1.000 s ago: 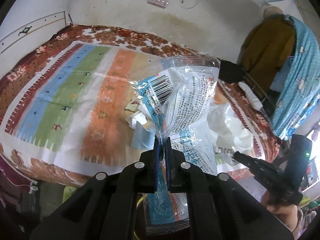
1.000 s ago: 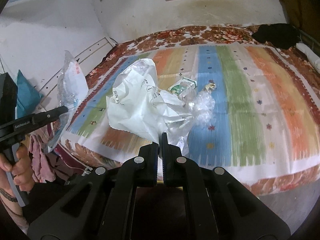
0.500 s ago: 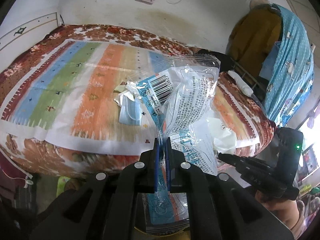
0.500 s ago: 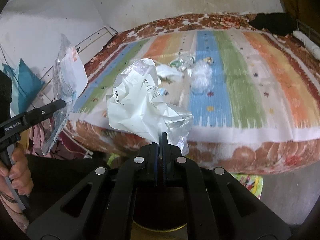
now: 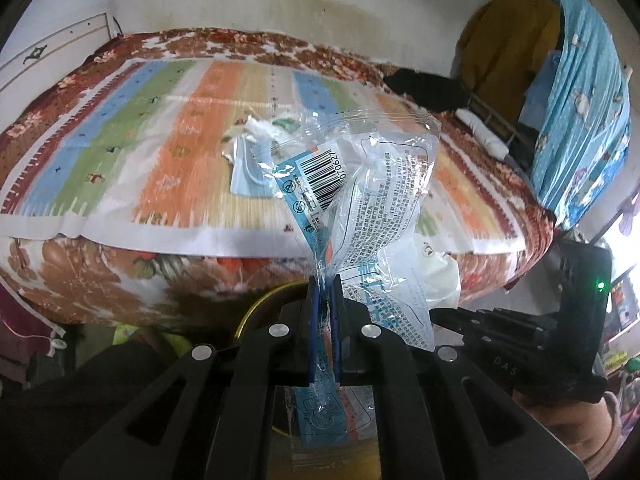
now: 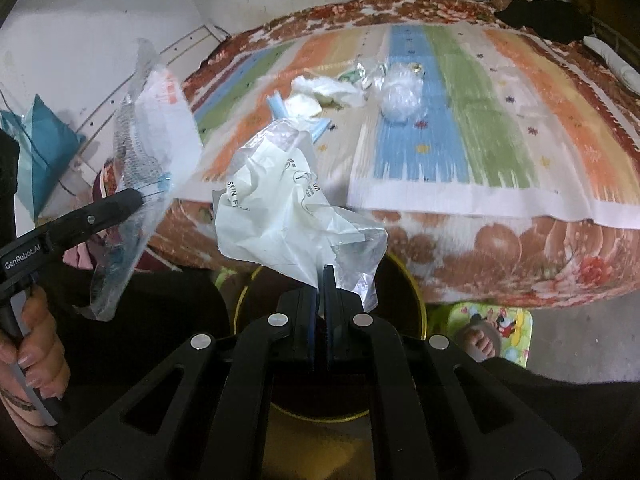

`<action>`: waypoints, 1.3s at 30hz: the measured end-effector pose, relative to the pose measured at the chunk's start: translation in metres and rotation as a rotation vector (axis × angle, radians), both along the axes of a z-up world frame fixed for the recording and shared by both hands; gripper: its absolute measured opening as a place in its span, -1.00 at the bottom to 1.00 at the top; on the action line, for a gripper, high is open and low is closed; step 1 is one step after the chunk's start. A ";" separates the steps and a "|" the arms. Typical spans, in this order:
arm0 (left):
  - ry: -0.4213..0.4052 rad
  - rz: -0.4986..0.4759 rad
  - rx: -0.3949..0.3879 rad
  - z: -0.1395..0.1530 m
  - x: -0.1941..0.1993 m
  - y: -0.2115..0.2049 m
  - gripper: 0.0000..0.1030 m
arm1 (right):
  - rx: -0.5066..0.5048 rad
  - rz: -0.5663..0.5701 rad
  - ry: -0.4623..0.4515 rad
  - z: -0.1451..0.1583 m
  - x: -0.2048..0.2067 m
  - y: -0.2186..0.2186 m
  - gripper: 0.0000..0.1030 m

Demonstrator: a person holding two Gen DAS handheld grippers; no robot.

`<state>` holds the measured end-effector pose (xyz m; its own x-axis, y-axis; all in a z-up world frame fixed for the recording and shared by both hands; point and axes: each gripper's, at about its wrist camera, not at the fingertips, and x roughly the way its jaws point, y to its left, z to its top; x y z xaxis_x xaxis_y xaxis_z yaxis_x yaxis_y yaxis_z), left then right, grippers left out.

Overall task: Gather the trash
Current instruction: 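Lift the packet with the left tool while the right tool grasps the white plastic bag, then lower both held items into the bin and open both tools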

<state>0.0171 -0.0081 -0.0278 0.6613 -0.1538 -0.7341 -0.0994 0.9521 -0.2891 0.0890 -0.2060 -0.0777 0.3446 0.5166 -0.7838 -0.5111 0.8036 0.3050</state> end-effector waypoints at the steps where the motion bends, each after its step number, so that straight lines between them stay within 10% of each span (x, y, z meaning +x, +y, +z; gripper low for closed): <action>1: 0.008 0.003 0.015 -0.002 0.000 -0.001 -0.91 | -0.010 -0.002 0.008 -0.003 -0.002 0.001 -0.95; 39: 0.536 0.057 0.071 -0.144 0.054 -0.022 -0.91 | -0.225 -0.121 0.380 -0.123 0.032 0.018 -0.84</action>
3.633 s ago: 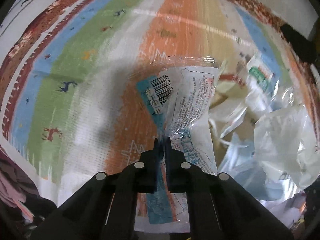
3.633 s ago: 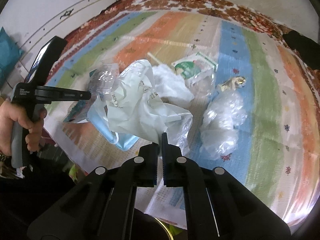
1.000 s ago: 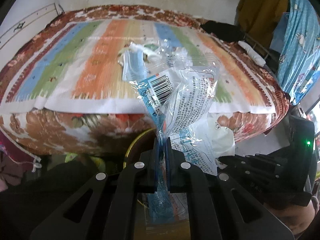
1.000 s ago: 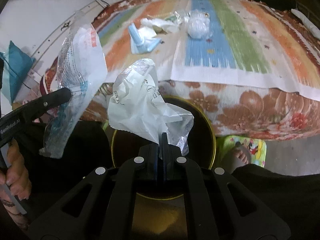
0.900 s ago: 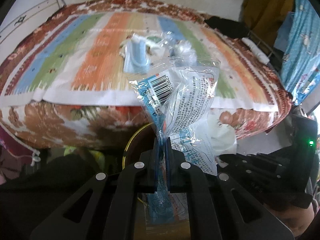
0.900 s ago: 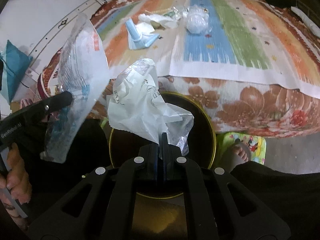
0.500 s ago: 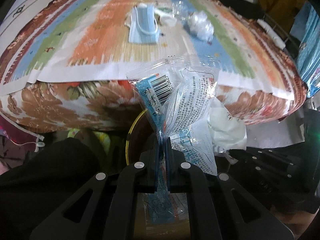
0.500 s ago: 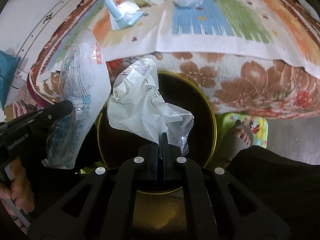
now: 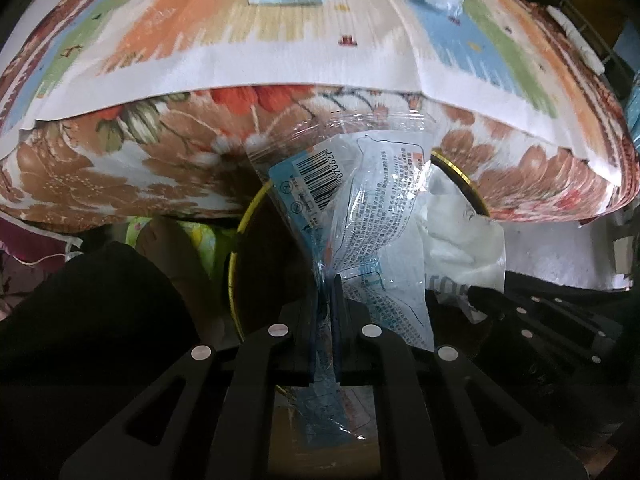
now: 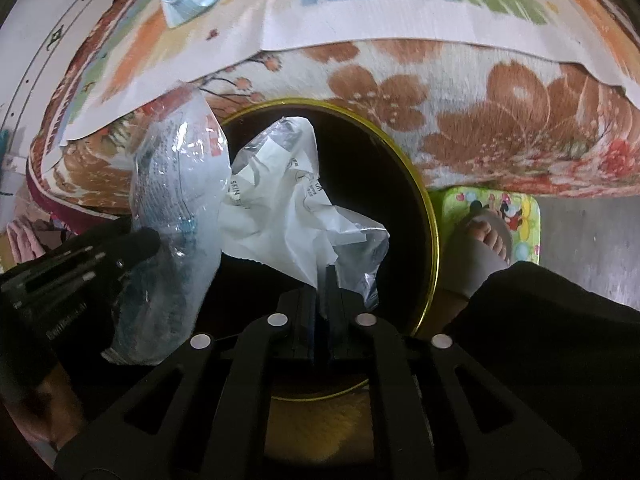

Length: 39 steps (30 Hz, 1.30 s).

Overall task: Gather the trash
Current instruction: 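Lower both held items into the bin and open both tools, then grasp the blue face mask with the left tool while the right tool grasps the crumpled clear bag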

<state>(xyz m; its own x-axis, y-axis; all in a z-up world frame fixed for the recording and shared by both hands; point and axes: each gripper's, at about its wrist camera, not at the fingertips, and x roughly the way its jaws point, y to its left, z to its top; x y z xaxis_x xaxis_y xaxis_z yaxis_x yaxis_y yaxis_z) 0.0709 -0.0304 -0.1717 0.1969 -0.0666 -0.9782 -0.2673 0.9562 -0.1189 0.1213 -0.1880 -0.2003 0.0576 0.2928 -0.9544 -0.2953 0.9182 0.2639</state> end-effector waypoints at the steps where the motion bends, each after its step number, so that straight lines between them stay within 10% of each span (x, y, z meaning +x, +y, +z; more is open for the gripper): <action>1: 0.007 -0.007 0.011 -0.002 0.001 -0.001 -0.89 | 0.002 -0.012 0.001 -0.001 0.002 -0.002 -0.64; 8: -0.019 -0.024 0.001 0.003 0.004 -0.001 -0.15 | 0.031 -0.038 -0.004 0.003 0.003 -0.008 -0.22; 39: -0.220 0.078 0.038 0.088 0.021 0.044 0.23 | 0.065 0.016 -0.327 0.096 0.024 -0.009 0.33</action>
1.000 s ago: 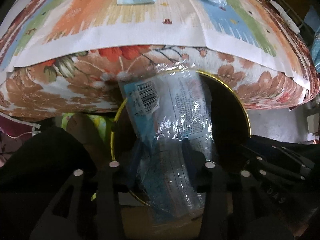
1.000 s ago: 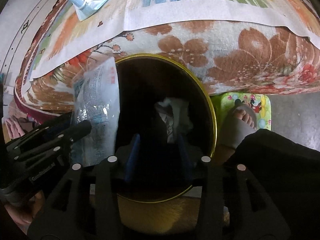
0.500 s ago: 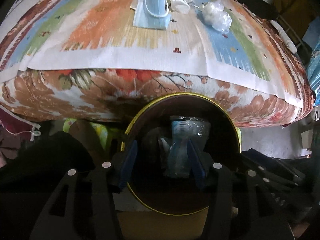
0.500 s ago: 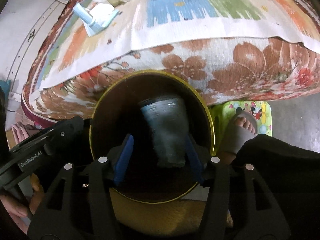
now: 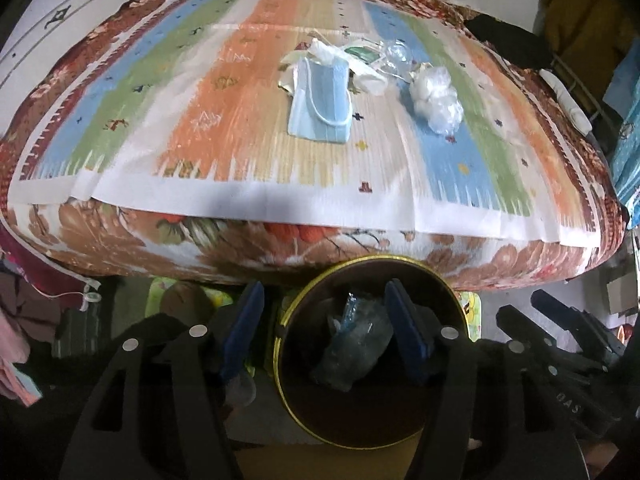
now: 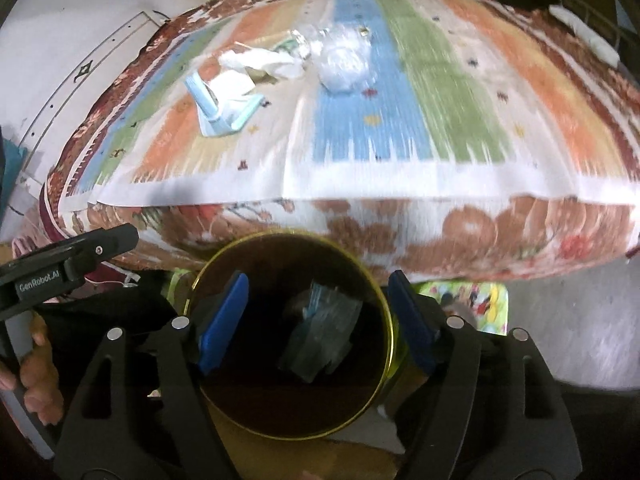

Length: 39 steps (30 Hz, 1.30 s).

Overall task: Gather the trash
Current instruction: 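Grasp the blue face mask with the left tool while the right tool grasps the crumpled clear bag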

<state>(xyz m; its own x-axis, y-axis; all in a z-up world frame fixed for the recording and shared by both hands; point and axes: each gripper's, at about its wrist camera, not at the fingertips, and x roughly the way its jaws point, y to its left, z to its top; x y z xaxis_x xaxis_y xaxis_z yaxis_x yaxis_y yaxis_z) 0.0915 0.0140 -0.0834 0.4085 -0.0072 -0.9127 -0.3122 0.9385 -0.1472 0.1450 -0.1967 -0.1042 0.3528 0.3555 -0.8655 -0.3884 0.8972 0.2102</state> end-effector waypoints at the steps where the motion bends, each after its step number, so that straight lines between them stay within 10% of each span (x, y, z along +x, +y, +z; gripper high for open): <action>1: 0.002 -0.002 0.002 0.002 0.003 0.000 0.23 | 0.001 0.005 -0.009 0.003 0.004 0.001 0.35; 16: -0.028 -0.015 0.088 0.030 0.059 0.018 0.43 | -0.059 0.021 -0.126 0.036 0.062 0.019 0.64; 39: 0.088 0.070 0.032 -0.008 0.139 0.044 0.54 | -0.097 0.016 -0.115 0.026 0.167 0.047 0.83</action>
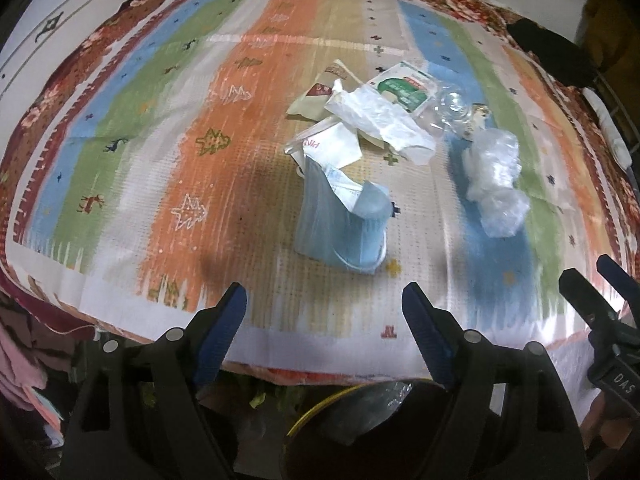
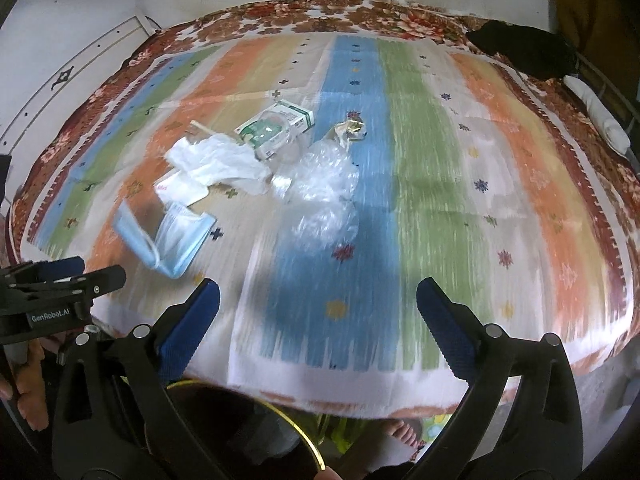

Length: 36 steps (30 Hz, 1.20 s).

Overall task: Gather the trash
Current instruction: 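Grasp the blue face mask with the left tool while the right tool grasps the crumpled clear bag, then lift the mask and clear bag and carry both over the bin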

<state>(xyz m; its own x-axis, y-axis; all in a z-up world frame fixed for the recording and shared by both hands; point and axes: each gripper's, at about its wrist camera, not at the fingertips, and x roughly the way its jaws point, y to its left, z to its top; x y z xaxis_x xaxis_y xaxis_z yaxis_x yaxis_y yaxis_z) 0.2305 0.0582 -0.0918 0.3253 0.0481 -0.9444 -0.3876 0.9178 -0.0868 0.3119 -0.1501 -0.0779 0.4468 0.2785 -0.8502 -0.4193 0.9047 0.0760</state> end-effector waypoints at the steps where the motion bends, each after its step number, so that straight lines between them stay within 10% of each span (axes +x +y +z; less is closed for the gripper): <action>1: 0.008 0.006 -0.009 -0.003 0.003 0.001 0.53 | 0.002 0.000 0.005 -0.001 0.003 0.001 0.83; 16: 0.061 0.044 -0.051 -0.027 0.034 0.010 0.20 | 0.012 0.006 0.117 -0.034 0.063 0.026 0.54; 26: 0.055 0.002 -0.039 -0.035 0.065 0.015 -0.83 | 0.002 0.022 0.195 -0.060 0.080 0.043 -0.21; 36: 0.023 -0.066 -0.013 -0.024 0.077 0.011 -0.90 | 0.035 0.030 0.214 -0.059 0.087 0.035 -0.48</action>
<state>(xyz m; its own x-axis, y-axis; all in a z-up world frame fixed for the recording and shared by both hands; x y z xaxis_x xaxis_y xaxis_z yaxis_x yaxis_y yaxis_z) 0.3071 0.0694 -0.1158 0.3054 0.0148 -0.9521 -0.3287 0.9400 -0.0908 0.3986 -0.1149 -0.1364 0.2481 0.3194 -0.9146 -0.4166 0.8875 0.1969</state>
